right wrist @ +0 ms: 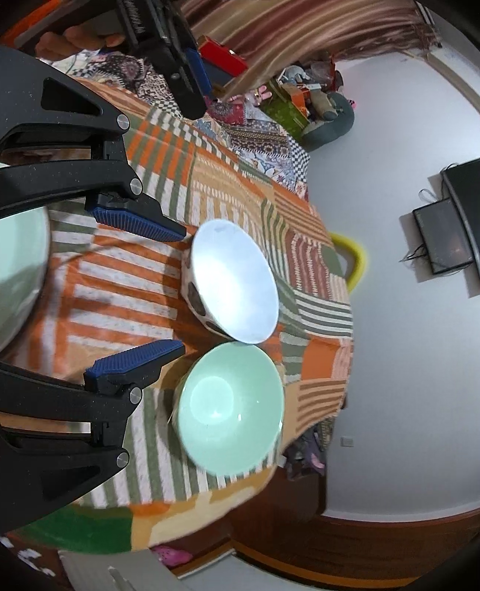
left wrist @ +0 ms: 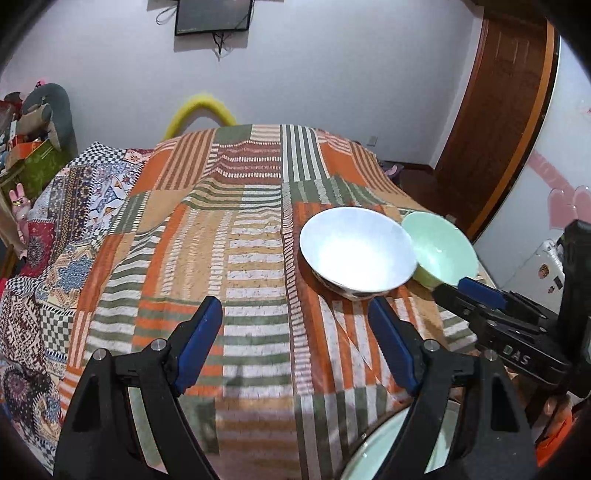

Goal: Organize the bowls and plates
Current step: 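Grasp the rim of the white spotted bowl with both tools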

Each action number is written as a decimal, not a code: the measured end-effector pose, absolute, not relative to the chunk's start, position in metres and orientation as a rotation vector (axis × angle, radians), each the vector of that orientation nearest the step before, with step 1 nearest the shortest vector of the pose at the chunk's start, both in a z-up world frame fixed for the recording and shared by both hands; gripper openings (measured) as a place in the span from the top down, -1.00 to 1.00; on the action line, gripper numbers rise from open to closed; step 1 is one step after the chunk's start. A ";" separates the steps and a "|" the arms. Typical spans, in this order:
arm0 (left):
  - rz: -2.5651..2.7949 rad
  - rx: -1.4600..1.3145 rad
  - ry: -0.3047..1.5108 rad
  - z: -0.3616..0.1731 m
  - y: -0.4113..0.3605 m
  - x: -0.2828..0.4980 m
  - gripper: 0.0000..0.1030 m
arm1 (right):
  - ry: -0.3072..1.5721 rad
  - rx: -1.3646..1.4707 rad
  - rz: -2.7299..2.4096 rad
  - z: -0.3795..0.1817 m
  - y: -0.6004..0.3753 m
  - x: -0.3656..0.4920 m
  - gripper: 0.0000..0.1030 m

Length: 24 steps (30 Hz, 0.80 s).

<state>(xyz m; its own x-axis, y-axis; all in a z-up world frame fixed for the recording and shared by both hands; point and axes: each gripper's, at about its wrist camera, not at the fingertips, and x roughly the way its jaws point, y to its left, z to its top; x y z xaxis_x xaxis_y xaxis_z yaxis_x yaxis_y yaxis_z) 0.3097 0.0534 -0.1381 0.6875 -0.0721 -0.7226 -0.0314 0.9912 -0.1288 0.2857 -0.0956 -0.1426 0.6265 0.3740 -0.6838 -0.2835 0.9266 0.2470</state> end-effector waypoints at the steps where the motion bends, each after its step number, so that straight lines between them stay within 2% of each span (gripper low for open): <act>1: -0.024 -0.130 0.820 -0.143 0.054 0.316 -0.58 | 0.822 0.121 0.373 -0.146 -0.094 0.292 0.00; 11: -0.019 -0.111 0.853 -0.172 0.059 0.353 -0.58 | 0.930 0.180 0.378 -0.178 -0.079 0.326 0.01; 15: -0.019 -0.103 0.859 -0.178 0.061 0.361 -0.58 | 0.940 0.190 0.367 -0.183 -0.077 0.332 0.07; 20: -0.026 -0.120 0.876 -0.186 0.063 0.376 -0.57 | 0.939 0.176 0.358 -0.185 -0.080 0.335 0.33; 24: -0.017 -0.111 0.888 -0.194 0.063 0.386 -0.56 | 0.928 0.106 0.376 -0.185 -0.072 0.337 0.43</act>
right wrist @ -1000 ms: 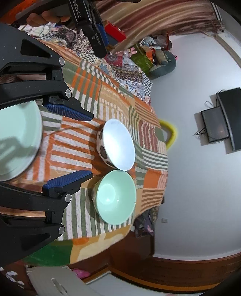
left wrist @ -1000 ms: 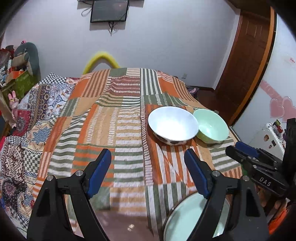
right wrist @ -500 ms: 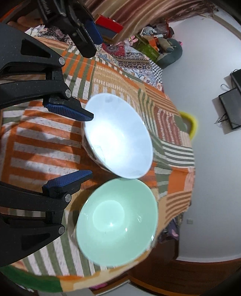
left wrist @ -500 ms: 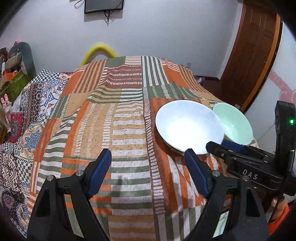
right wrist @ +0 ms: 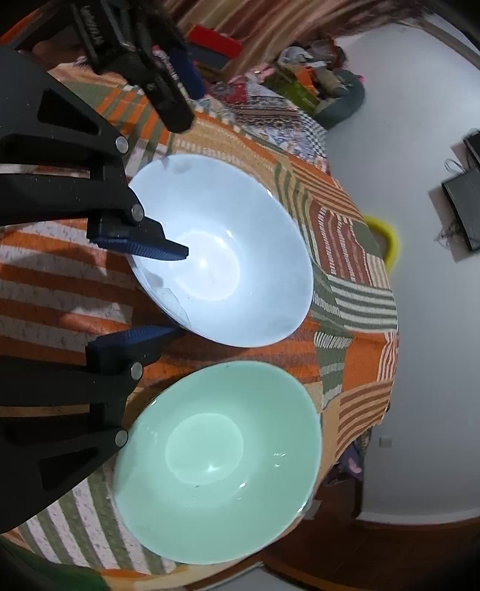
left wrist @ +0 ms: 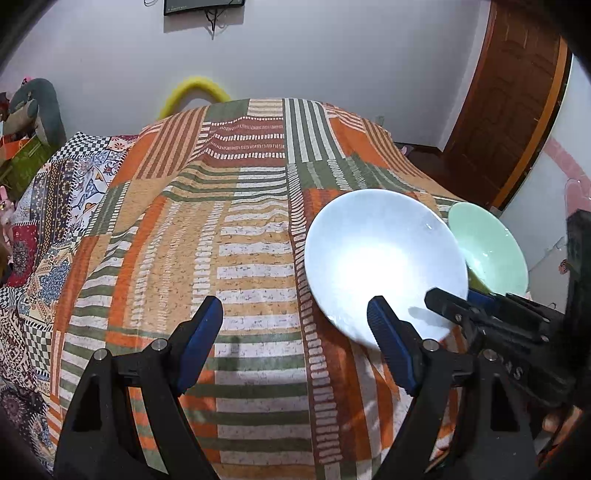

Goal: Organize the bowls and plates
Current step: 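Grasp the rim of the white spotted bowl with both tools, then lift the white spotted bowl with both tools toward the pink bowl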

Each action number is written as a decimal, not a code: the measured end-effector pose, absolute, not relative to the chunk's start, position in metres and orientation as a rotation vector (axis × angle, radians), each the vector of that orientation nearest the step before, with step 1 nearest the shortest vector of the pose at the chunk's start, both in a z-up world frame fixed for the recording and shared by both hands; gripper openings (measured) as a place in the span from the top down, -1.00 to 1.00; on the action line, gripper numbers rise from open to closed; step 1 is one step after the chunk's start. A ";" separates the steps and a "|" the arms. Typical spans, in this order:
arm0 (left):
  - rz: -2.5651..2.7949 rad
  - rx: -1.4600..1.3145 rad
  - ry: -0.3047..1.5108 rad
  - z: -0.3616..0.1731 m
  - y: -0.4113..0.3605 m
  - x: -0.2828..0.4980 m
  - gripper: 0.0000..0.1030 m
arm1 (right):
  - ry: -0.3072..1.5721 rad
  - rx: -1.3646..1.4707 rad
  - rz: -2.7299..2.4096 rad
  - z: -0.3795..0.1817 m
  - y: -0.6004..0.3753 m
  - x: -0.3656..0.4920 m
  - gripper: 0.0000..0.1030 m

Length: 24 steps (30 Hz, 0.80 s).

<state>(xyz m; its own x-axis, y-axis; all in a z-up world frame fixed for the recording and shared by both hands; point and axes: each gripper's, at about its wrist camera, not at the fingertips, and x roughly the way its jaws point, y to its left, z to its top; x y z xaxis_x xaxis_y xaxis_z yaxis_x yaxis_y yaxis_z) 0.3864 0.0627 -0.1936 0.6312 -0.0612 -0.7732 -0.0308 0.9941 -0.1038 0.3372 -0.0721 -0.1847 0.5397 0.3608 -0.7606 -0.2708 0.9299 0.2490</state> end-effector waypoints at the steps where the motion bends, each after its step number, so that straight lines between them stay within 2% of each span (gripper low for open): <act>1: -0.013 -0.110 0.892 -0.196 0.063 0.389 -0.55 | 0.925 0.083 0.384 -0.185 -0.070 0.336 0.45; 4: -0.010 -0.114 0.922 -0.205 0.065 0.397 -0.36 | 0.921 0.040 0.407 -0.187 -0.067 0.336 0.51; 7: -0.010 -0.119 0.956 -0.215 0.067 0.404 0.00 | 0.929 0.027 0.445 -0.190 -0.065 0.337 0.56; 9: -0.011 -0.127 0.976 -0.222 0.070 0.408 0.33 | 0.929 0.018 0.457 -0.191 -0.063 0.337 0.60; 13: -0.063 -0.182 0.996 -0.229 0.073 0.406 0.66 | 0.914 -0.009 0.464 -0.190 -0.058 0.334 0.63; 14: -0.076 -0.183 0.999 -0.229 0.071 0.405 0.80 | 0.911 -0.015 0.463 -0.189 -0.057 0.333 0.63; 24: -0.072 -0.127 0.988 -0.216 0.058 0.379 0.79 | 0.933 -0.017 0.452 -0.188 -0.055 0.324 0.64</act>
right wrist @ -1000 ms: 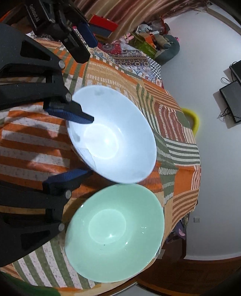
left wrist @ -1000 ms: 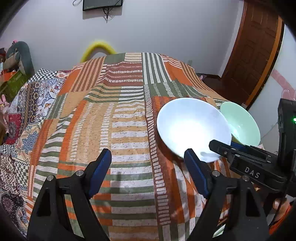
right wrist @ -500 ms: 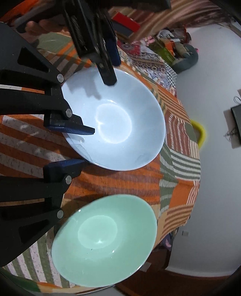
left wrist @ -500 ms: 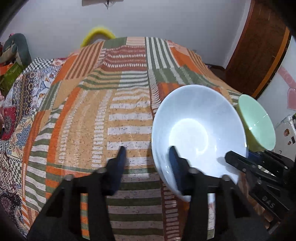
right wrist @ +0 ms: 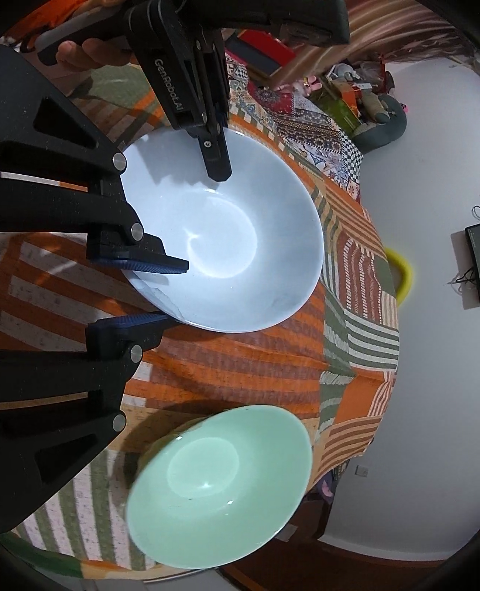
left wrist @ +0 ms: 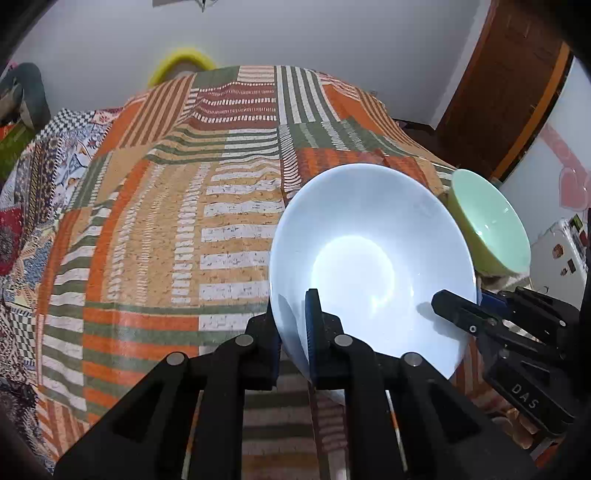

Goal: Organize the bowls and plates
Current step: 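Lift the white spotted bowl with both tools toward the pink bowl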

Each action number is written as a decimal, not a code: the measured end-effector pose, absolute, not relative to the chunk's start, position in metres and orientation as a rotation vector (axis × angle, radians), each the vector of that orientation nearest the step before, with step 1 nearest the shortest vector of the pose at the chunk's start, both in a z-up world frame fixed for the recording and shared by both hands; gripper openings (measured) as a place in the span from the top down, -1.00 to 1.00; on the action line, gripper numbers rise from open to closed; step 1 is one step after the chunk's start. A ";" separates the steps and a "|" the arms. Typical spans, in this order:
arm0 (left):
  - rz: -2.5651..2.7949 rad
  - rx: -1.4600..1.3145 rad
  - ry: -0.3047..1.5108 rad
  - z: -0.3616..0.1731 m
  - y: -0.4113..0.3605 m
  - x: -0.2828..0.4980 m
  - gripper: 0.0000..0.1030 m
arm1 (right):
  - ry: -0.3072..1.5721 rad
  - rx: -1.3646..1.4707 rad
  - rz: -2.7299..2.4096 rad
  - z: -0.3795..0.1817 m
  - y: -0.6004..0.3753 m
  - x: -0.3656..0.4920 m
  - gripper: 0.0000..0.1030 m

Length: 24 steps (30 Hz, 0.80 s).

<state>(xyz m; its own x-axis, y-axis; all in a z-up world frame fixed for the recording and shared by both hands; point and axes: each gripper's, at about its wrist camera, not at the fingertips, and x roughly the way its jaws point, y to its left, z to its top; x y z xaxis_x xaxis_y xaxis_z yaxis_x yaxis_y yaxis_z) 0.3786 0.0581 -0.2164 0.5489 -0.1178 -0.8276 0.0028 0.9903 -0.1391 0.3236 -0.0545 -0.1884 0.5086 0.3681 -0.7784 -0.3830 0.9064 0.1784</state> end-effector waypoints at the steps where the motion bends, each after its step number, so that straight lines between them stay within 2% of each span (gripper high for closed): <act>1: -0.071 -0.120 0.985 -0.214 0.057 0.375 0.79 | 0.936 -0.016 0.453 -0.188 -0.055 0.321 0.65; 24: -0.082 -0.101 0.835 -0.123 0.052 0.262 0.75 | 0.778 0.011 0.478 -0.114 -0.054 0.242 0.64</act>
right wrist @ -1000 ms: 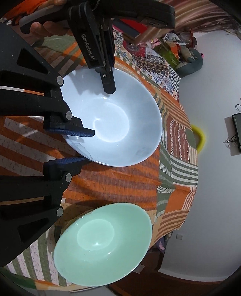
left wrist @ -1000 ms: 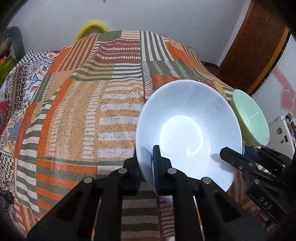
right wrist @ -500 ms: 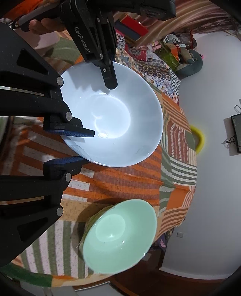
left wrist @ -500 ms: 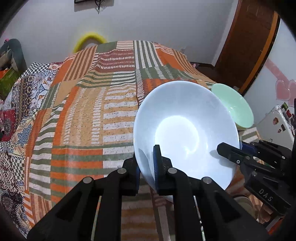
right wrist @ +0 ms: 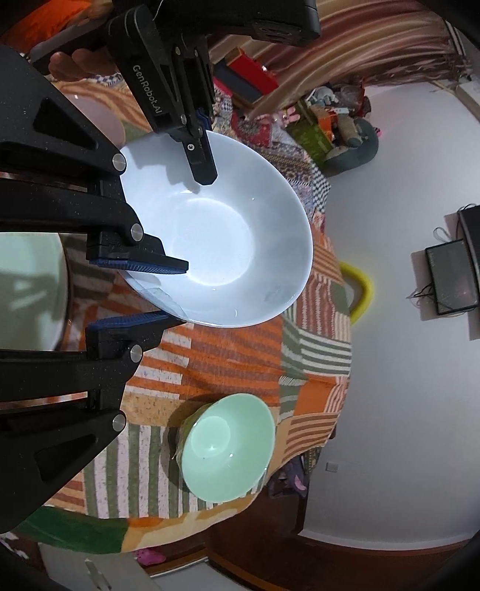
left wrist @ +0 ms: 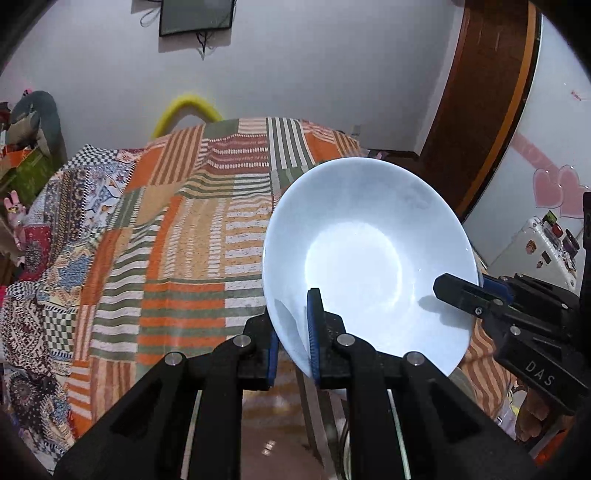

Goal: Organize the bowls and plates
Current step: 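Lift the white spotted bowl with both tools toward the pink bowl, then carry the white spotted bowl with both tools over the pink bowl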

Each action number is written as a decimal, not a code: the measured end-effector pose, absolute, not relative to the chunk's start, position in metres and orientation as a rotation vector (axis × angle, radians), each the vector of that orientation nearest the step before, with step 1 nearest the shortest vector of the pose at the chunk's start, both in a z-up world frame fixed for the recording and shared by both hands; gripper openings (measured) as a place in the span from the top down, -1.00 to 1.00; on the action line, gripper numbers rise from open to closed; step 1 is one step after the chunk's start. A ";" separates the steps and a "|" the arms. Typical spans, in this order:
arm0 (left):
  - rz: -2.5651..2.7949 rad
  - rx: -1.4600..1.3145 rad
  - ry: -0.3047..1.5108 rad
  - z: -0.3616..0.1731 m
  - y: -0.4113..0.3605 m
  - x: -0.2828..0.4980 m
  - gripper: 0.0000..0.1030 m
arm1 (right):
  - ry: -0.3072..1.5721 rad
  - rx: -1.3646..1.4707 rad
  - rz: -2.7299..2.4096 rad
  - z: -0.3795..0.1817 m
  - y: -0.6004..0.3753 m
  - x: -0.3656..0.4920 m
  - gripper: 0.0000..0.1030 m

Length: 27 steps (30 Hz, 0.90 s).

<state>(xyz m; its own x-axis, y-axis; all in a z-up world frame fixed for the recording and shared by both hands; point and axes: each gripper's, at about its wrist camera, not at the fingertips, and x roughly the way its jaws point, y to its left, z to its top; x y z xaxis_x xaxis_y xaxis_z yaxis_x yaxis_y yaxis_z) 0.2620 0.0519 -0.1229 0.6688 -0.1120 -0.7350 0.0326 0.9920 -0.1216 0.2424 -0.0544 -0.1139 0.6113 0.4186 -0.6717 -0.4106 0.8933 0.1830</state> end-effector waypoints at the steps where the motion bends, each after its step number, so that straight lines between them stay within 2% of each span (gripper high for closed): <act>1: -0.081 -0.103 0.832 -0.120 0.053 0.256 0.74 | 0.769 0.013 0.483 -0.111 -0.053 0.238 0.64; 13: -0.028 -0.104 0.823 -0.101 0.075 0.189 0.73 | 0.737 0.015 0.555 -0.103 -0.034 0.200 0.65; 27: 0.023 -0.144 0.892 -0.128 0.100 0.131 0.71 | 0.787 -0.021 0.624 -0.121 -0.006 0.160 0.65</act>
<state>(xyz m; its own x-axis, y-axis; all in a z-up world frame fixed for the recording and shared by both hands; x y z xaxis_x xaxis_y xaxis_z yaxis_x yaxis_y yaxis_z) 0.1312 0.1000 -0.1285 0.6280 -0.0398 -0.7772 -0.0799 0.9901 -0.1153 0.1599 -0.0060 -0.1209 0.5367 0.5170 -0.6668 -0.5319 0.8208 0.2082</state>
